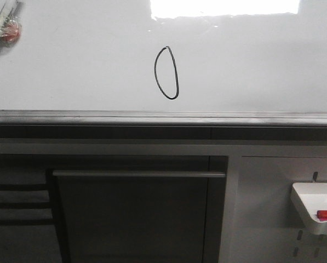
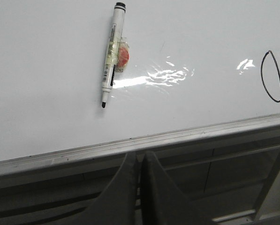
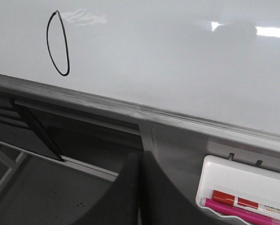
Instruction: Write number 0 on whiteboard
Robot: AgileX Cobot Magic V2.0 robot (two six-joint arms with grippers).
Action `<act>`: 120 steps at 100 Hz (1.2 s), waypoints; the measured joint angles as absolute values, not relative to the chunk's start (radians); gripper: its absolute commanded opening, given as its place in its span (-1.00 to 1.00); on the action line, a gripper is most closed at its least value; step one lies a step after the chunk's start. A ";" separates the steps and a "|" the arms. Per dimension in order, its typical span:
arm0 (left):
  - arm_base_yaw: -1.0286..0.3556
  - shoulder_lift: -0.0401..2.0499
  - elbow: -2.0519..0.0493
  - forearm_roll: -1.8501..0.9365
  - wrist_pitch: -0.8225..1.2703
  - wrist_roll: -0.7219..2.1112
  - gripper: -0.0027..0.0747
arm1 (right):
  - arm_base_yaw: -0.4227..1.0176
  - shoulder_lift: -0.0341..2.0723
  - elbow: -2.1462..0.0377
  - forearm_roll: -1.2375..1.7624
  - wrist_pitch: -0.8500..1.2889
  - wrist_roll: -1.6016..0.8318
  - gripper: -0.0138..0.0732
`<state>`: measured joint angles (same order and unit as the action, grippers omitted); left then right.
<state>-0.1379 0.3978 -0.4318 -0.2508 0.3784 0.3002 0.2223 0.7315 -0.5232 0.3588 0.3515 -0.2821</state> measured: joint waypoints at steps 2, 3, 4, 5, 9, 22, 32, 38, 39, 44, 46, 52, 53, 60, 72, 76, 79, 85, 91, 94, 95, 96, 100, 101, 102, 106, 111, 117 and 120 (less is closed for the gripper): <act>-0.132 0.388 -0.418 -0.251 0.365 0.300 -0.98 | 0.222 0.731 -0.523 0.359 0.353 -0.282 -0.85; -0.130 0.377 -0.407 -0.251 0.353 0.300 -0.98 | 0.222 0.731 -0.523 0.359 0.353 -0.282 -0.85; -0.125 0.372 -0.401 -0.251 0.346 0.300 -0.98 | 0.222 0.731 -0.523 0.359 0.353 -0.282 -0.85; -0.122 0.360 -0.395 -0.251 0.340 0.300 -0.98 | 0.222 0.731 -0.523 0.359 0.353 -0.282 -0.85; -0.102 0.329 -0.349 -0.251 0.295 0.300 -0.98 | 0.222 0.731 -0.523 0.359 0.353 -0.281 -0.85; -0.042 0.201 -0.161 -0.251 0.136 0.300 -0.98 | 0.222 0.731 -0.522 0.359 0.353 -0.281 -0.85; -0.028 0.122 -0.036 -0.257 0.030 0.300 -0.98 | 0.222 0.731 -0.522 0.359 0.354 -0.281 -0.85; -0.027 0.083 -0.004 -0.272 0.010 0.298 -0.98 | 0.222 0.731 -0.522 0.359 0.354 -0.281 -0.85; -0.027 0.080 -0.004 -0.276 0.010 0.298 -0.98 | 0.222 0.731 -0.522 0.359 0.354 -0.281 -0.85; -0.027 0.054 -0.004 -0.282 -0.016 0.298 -0.98 | 0.222 0.731 -0.522 0.359 0.354 -0.281 -0.85; -0.027 0.043 -0.004 -0.283 -0.016 0.298 -0.98 | 0.222 0.731 -0.522 0.359 0.355 -0.281 -0.85; -0.027 0.013 -0.004 -0.286 -0.014 0.298 -0.98 | 0.222 0.731 -0.522 0.359 0.355 -0.281 -0.85; -0.027 0.010 -0.004 -0.287 -0.012 0.298 -0.98 | 0.222 0.731 -0.522 0.359 0.355 -0.281 -0.85; -0.027 -0.005 -0.004 -0.288 -0.009 0.298 -0.98 | 0.222 0.731 -0.522 0.359 0.357 -0.279 -0.85; -0.027 -0.005 -0.004 -0.298 -0.006 0.298 -0.98 | 0.222 0.731 -0.522 0.359 0.359 -0.279 -0.85; -0.027 -0.005 -0.004 -0.305 -0.006 0.298 -0.98 | 0.222 0.731 -0.522 0.359 0.359 -0.279 -0.85; -0.027 -0.005 -0.004 -0.310 -0.006 0.298 -0.98 | 0.222 0.731 -0.522 0.359 0.359 -0.279 -0.85; -0.027 -0.005 -0.004 -0.312 0.000 0.298 -0.98 | 0.222 0.731 -0.522 0.359 0.359 -0.279 -0.85; -0.027 -0.005 -0.004 -0.298 0.000 0.288 -0.98 | 0.222 0.731 -0.522 0.359 0.359 -0.279 -0.85; -0.027 -0.005 -0.004 -0.273 0.000 0.264 -0.98 | 0.222 0.731 -0.522 0.359 0.359 -0.279 -0.85; -0.027 -0.005 -0.004 -0.266 0.000 0.257 -0.98 | 0.222 0.731 -0.522 0.359 0.359 -0.279 -0.85; -0.027 -0.005 -0.004 -0.258 0.000 0.242 -0.98 | 0.222 0.731 -0.522 0.359 0.359 -0.279 -0.85; -0.027 -0.005 -0.004 -0.208 0.000 0.196 -0.98 | 0.222 0.731 -0.522 0.359 0.359 -0.279 -0.85; -0.027 -0.005 -0.004 -0.192 0.000 0.178 -0.98 | 0.222 0.731 -0.522 0.359 0.359 -0.279 -0.85; -0.027 -0.005 -0.004 -0.185 0.000 0.170 -0.98 | 0.222 0.731 -0.522 0.359 0.359 -0.279 -0.85; -0.027 -0.005 -0.004 -0.152 0.000 0.129 -0.98 | 0.222 0.731 -0.522 0.357 0.359 -0.279 -0.85; -0.027 -0.005 -0.004 -0.129 0.007 0.101 -0.98 | 0.222 0.731 -0.522 0.357 0.359 -0.279 -0.85; -0.027 -0.005 -0.004 -0.118 0.008 0.083 -0.98 | 0.222 0.731 -0.522 0.357 0.359 -0.279 -0.85; -0.027 -0.005 -0.004 -0.113 0.008 0.078 -0.98 | 0.222 0.731 -0.522 0.357 0.359 -0.281 -0.85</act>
